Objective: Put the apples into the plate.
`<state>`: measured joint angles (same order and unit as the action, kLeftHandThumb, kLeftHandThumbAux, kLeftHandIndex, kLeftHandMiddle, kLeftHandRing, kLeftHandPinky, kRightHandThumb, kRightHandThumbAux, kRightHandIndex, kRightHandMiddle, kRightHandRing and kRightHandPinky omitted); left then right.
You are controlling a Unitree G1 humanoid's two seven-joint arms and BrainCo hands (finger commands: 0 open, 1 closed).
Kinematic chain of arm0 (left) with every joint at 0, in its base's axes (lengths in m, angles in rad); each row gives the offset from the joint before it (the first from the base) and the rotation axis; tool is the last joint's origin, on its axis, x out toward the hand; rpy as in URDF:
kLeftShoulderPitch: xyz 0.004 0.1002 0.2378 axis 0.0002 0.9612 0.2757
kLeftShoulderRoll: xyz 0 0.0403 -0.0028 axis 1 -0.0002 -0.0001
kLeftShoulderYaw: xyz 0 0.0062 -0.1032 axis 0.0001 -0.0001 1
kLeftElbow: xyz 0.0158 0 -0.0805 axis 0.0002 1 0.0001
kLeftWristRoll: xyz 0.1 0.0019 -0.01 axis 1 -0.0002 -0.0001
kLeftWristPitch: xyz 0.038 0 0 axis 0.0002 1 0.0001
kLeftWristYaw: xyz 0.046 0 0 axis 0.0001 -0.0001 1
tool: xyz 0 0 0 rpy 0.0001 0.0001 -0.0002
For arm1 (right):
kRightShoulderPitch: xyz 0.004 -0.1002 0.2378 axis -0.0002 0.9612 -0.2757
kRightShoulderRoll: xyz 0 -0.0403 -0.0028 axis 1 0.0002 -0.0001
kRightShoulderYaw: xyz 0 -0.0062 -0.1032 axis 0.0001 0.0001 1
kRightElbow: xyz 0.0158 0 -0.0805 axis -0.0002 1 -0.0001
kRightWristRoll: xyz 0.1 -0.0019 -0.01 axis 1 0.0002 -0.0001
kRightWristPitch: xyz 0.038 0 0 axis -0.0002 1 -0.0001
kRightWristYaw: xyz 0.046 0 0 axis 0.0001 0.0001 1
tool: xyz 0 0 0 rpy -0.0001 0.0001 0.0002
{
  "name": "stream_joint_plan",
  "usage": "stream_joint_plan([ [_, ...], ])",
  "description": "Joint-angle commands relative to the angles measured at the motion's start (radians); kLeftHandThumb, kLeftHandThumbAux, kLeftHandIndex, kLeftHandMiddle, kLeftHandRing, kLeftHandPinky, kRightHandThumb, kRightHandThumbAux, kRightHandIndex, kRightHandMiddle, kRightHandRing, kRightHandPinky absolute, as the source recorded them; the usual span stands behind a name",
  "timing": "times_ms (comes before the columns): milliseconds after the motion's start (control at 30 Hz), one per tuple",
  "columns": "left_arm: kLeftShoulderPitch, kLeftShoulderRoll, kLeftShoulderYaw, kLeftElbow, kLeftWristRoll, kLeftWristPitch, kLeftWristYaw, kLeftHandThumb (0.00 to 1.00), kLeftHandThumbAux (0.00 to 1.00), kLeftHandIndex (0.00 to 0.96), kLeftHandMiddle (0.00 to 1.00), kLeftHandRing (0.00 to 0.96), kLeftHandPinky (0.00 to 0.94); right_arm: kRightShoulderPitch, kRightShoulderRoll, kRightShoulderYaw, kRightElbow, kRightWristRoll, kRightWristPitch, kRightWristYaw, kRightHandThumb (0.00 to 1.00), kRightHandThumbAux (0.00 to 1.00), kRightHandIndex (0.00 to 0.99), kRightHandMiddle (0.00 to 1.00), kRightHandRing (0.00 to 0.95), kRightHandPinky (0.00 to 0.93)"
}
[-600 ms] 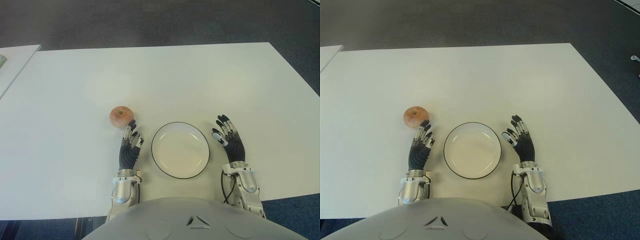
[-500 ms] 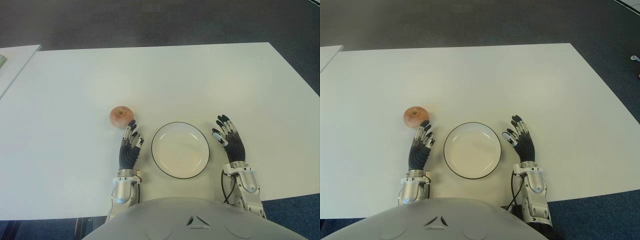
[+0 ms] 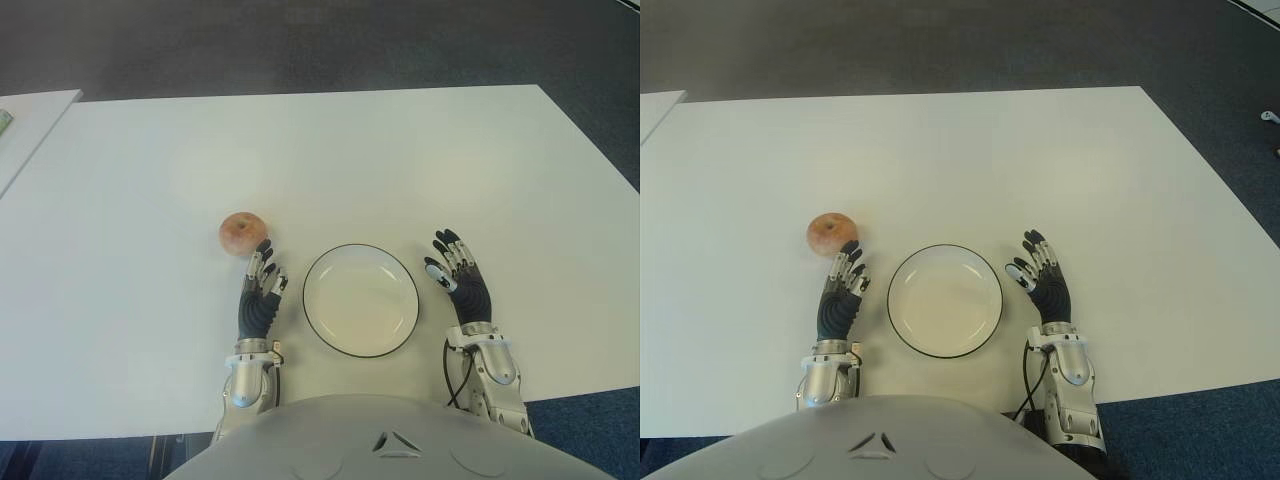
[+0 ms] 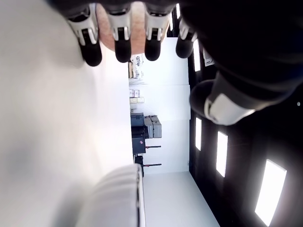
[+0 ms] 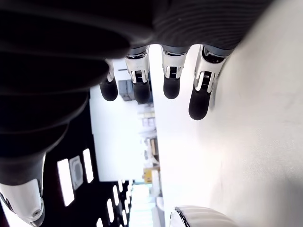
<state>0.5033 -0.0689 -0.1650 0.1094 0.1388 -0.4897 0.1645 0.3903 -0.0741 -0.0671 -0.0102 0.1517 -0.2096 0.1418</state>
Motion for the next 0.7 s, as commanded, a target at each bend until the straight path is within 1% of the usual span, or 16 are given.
stream_joint_plan([
  [33, 0.004, -0.008, 0.007, 0.039, 0.002, 0.038, 0.006, 0.073, 0.571, 0.051, 0.081, 0.099, 0.149, 0.032, 0.006, -0.001, 0.058, -0.008, 0.082, -0.012, 0.155, 0.648, 0.018, 0.095, 0.047, 0.016],
  [567, -0.008, -0.001, 0.015, 0.059, -0.002, 0.022, 0.005, 0.071, 0.584, 0.053, 0.089, 0.111, 0.158, 0.023, 0.016, 0.004, 0.081, -0.016, 0.065, -0.018, 0.161, 0.646, 0.018, 0.093, 0.043, 0.016],
  [700, -0.006, 0.005, 0.017, 0.053, 0.019, 0.016, 0.016, 0.069, 0.583, 0.053, 0.091, 0.113, 0.146, 0.020, 0.024, 0.002, 0.087, -0.018, 0.063, -0.024, 0.170, 0.646, 0.023, 0.094, 0.043, 0.022],
])
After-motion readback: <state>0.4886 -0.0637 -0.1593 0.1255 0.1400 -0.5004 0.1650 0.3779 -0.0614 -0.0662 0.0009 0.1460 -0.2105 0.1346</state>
